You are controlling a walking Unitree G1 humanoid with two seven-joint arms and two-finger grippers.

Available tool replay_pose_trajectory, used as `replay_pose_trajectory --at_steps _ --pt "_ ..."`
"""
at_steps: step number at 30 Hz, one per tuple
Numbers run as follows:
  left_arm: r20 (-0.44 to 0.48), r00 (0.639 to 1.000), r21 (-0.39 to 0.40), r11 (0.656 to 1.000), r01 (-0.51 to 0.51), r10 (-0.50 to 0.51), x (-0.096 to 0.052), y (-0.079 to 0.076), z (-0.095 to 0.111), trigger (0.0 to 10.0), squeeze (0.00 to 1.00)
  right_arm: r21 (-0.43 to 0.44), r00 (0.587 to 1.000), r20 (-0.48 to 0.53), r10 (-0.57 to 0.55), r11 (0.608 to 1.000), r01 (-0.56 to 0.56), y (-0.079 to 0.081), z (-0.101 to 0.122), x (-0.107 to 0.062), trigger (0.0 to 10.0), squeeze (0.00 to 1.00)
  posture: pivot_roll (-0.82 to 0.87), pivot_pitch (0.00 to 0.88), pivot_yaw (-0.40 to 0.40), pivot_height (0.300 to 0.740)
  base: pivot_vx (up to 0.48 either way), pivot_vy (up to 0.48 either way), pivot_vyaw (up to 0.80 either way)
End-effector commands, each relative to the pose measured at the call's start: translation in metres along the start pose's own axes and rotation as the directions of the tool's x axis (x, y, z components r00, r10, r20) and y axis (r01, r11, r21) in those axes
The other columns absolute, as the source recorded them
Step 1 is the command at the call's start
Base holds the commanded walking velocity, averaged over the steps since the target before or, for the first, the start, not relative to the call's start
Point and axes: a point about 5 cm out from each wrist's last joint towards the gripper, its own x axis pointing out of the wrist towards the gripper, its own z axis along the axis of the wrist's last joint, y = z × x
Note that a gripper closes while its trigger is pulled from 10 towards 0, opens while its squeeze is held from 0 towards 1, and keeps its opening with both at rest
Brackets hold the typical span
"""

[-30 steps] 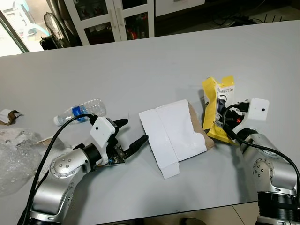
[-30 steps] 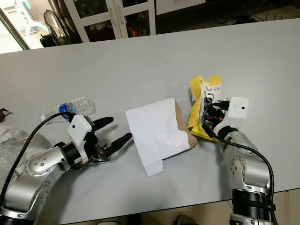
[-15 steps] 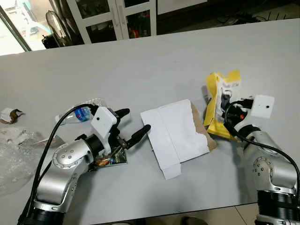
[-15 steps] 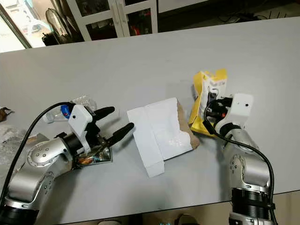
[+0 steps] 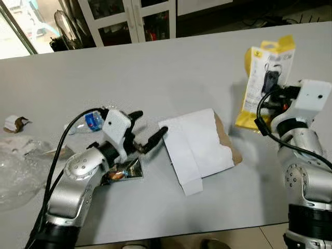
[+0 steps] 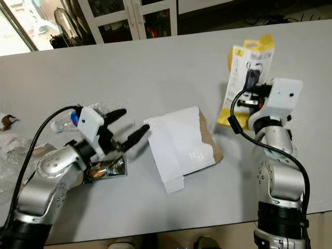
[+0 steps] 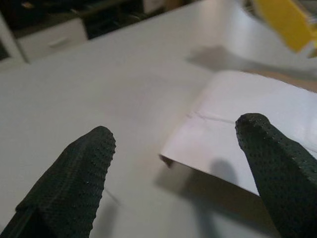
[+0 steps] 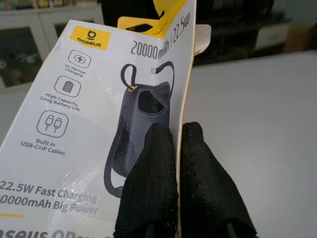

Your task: Picking trash to rubbish bin

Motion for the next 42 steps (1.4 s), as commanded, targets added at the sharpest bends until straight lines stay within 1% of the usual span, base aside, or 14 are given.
replay_pose_trajectory --at_steps 1,3,6,7,10,13,15,16,17,20,24,29,42 --pt "0.009 0.995 0.024 0.995 -0.096 0.096 0.000 0.009 0.000 10.0 0.00 -0.021 0.996 0.084 0.005 1.000 -0.003 0.005 0.018 0.000 0.0 0.00 -0.04 0.142 0.080 0.740 0.000 0.000 0.00" --pt "0.029 0.984 0.029 0.984 -0.177 0.177 0.004 0.013 0.002 10.0 0.00 -0.039 0.993 0.114 0.007 0.999 -0.003 0.008 0.025 -0.001 0.0 0.00 -0.05 0.135 0.074 0.740 0.000 0.000 0.00" --pt "0.061 0.963 0.035 0.964 -0.264 0.262 0.008 0.016 0.006 10.0 0.00 -0.062 0.989 0.147 0.011 0.998 -0.001 0.012 0.034 -0.003 0.0 0.00 -0.05 0.128 0.068 0.740 0.000 0.000 0.00" --pt "0.061 0.963 0.035 0.964 -0.264 0.262 0.008 0.016 0.006 10.0 0.00 -0.062 0.989 0.147 0.011 0.998 -0.001 0.012 0.034 -0.003 0.0 0.00 -0.05 0.128 0.068 0.740 0.000 0.000 0.00" --pt "0.083 0.942 0.024 0.944 -0.328 0.325 0.012 0.016 0.010 10.0 0.00 -0.063 0.986 0.166 0.009 0.998 0.001 0.017 0.040 -0.008 0.0 0.00 -0.06 0.117 0.061 0.740 0.000 0.000 0.00" --pt "0.094 0.925 0.010 0.928 -0.372 0.369 0.015 0.014 0.012 10.0 0.00 -0.064 0.986 0.163 0.012 0.998 -0.001 0.022 0.038 -0.014 0.0 0.00 -0.07 0.112 0.060 0.740 0.000 0.000 0.00" --pt "0.100 0.918 0.002 0.923 -0.385 0.383 0.016 0.013 0.010 10.0 0.00 -0.051 0.989 0.148 0.010 0.999 -0.003 0.026 0.034 -0.018 0.0 0.00 -0.07 0.107 0.060 0.740 0.000 0.000 0.00" --pt "0.098 0.917 -0.003 0.921 -0.389 0.387 0.016 0.010 0.009 10.0 0.00 -0.044 0.990 0.139 0.011 0.999 -0.005 0.028 0.031 -0.021 0.0 0.00 -0.07 0.106 0.061 0.740 0.000 0.000 0.00" --pt "0.098 0.917 -0.003 0.921 -0.389 0.387 0.016 0.010 0.009 10.0 0.00 -0.044 0.990 0.139 0.011 0.999 -0.005 0.028 0.031 -0.021 0.0 0.00 -0.07 0.106 0.061 0.740 0.000 0.000 0.00" --pt "0.088 0.915 -0.018 0.919 -0.394 0.394 0.015 0.000 0.007 10.0 0.00 -0.028 0.992 0.122 0.014 1.000 -0.011 0.033 0.025 -0.027 0.0 0.00 -0.08 0.102 0.062 0.740 0.000 0.000 0.00" --pt "0.071 0.917 -0.013 0.919 -0.393 0.393 0.015 -0.005 0.007 10.0 0.00 -0.023 0.994 0.108 0.021 1.000 -0.019 0.037 0.022 -0.031 0.0 0.00 -0.08 0.101 0.059 0.740 0.000 0.000 0.00" --pt "0.060 0.913 -0.017 0.915 -0.404 0.404 0.016 -0.004 0.009 10.0 0.00 -0.019 0.995 0.099 0.023 1.000 -0.021 0.038 0.021 -0.032 0.0 0.00 -0.08 0.101 0.057 0.740 0.000 0.000 0.00" --pt "0.040 0.921 -0.020 0.921 -0.388 0.388 0.017 -0.007 0.009 10.0 0.00 -0.009 0.996 0.083 0.026 1.000 -0.026 0.041 0.018 -0.033 0.0 0.00 -0.07 0.107 0.055 0.740 -0.336 0.000 0.00"
